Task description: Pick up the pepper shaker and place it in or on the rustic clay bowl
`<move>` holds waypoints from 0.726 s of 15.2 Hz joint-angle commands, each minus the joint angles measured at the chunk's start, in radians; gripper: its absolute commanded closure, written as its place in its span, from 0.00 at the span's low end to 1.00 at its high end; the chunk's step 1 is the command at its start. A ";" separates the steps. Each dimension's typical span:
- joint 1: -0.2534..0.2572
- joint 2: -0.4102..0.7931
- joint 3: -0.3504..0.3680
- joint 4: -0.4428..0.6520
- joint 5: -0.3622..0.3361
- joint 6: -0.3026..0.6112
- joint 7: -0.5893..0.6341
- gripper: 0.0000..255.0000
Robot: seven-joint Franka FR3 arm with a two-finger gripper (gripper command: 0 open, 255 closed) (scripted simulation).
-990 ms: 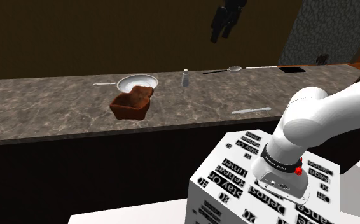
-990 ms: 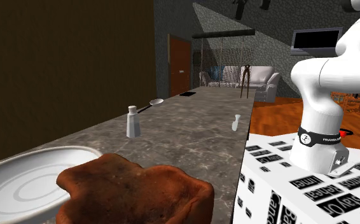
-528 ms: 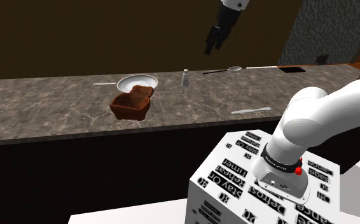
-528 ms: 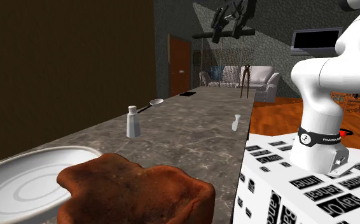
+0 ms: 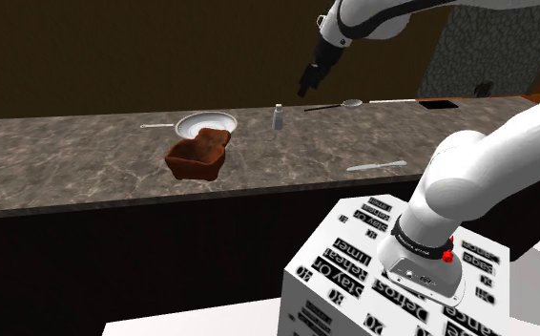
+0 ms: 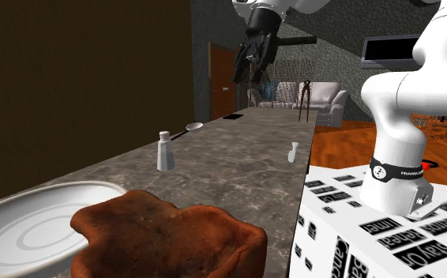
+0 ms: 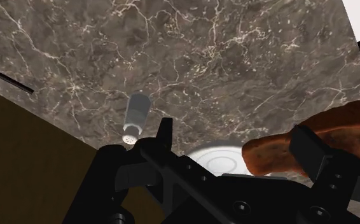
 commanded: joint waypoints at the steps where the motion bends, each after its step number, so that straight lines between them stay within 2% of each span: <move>1: 0.014 0.064 -0.042 -0.004 0.015 0.088 -0.049 0.00; 4: 0.051 0.167 -0.111 0.010 0.062 0.201 -0.133 0.00; 7: 0.109 0.280 -0.192 0.041 0.149 0.301 -0.243 0.00; 9: 0.162 0.361 -0.255 0.072 0.239 0.356 -0.339 0.00; 11: 0.219 0.450 -0.317 0.114 0.367 0.396 -0.461 0.00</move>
